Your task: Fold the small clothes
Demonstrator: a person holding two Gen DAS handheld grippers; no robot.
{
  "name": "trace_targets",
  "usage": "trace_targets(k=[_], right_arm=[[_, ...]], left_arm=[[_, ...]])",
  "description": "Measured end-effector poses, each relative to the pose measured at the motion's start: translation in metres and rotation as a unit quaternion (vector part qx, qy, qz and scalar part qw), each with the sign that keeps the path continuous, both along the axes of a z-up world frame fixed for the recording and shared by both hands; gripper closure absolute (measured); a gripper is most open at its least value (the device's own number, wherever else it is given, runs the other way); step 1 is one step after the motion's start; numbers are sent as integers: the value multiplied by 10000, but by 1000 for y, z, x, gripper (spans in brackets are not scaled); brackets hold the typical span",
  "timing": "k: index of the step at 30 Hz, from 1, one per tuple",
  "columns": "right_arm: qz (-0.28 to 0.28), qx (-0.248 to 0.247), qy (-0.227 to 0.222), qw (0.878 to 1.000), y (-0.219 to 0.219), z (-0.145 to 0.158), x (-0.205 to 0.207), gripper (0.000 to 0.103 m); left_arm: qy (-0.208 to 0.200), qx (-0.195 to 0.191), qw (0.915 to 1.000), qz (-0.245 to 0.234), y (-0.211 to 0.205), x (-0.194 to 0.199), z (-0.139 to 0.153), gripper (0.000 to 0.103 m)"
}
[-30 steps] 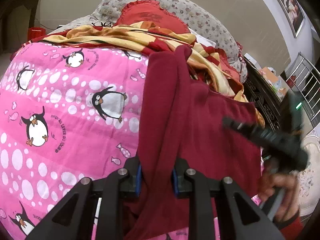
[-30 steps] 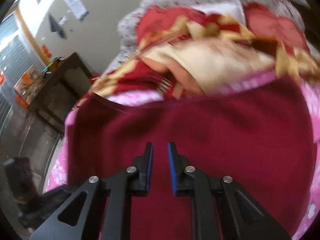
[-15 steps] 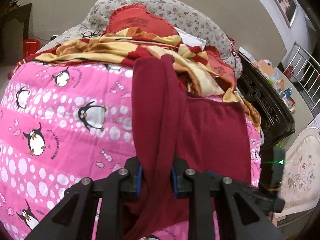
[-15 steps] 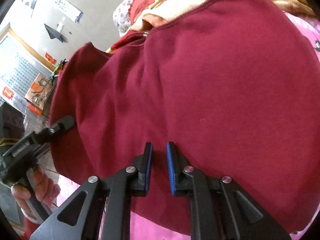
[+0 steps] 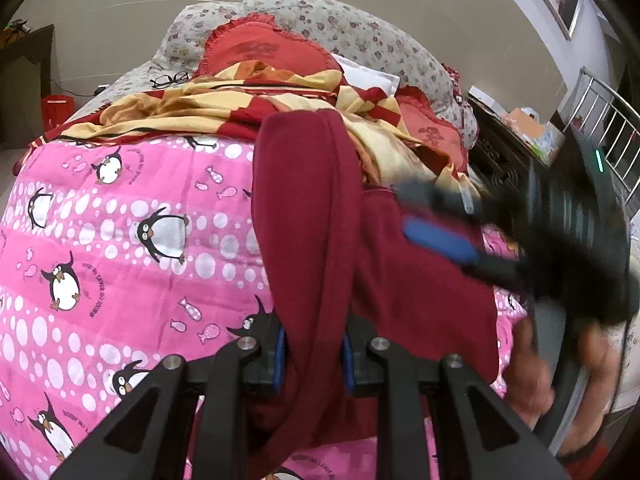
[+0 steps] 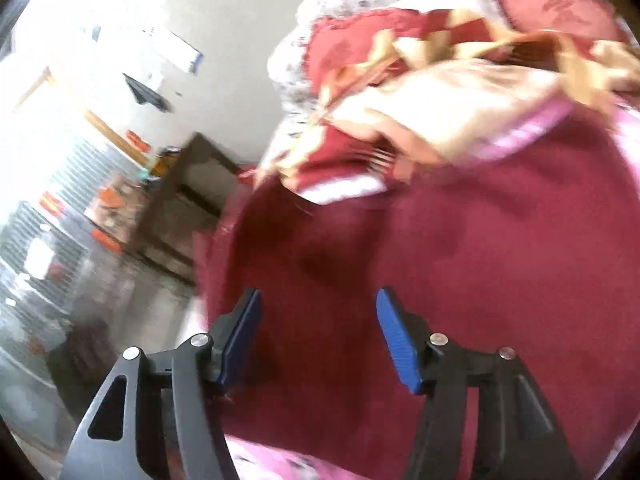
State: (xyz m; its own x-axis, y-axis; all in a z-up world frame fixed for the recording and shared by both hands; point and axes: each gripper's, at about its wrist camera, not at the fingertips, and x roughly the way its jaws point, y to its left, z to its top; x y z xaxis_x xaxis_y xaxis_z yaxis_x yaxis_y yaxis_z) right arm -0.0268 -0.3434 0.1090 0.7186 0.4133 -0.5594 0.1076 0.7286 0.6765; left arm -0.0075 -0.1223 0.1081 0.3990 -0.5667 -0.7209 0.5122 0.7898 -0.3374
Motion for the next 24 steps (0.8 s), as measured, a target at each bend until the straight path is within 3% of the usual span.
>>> trace_targets(k=[6, 9, 12, 13, 14, 16, 21, 24], right_arm=[[467, 173, 26, 9988, 21, 10, 37, 12], [661, -294, 52, 9974, 39, 14, 41, 11], [734, -1115, 598, 9892, 53, 5, 52, 11], [738, -1181, 616, 9883, 52, 1, 49, 18], [772, -1193, 575, 9882, 51, -2, 49, 37], [763, -1276, 501, 9876, 47, -1, 46, 55], [668, -1390, 326, 9875, 41, 4, 31, 59], [625, -1388, 306, 9879, 36, 8, 28, 59]], left_arm=[[-119, 149, 9997, -132, -9, -6, 0, 81], [-123, 159, 9997, -153, -13, -6, 0, 81], [-153, 181, 9995, -189, -16, -7, 1, 81], [-175, 198, 9994, -213, -16, -9, 1, 81], [-198, 219, 9992, -259, -17, -11, 1, 79], [-247, 239, 9990, -291, -12, -15, 1, 73], [-201, 116, 9993, -293, 2, -19, 3, 58], [-216, 92, 9991, -340, 6, -27, 3, 43]])
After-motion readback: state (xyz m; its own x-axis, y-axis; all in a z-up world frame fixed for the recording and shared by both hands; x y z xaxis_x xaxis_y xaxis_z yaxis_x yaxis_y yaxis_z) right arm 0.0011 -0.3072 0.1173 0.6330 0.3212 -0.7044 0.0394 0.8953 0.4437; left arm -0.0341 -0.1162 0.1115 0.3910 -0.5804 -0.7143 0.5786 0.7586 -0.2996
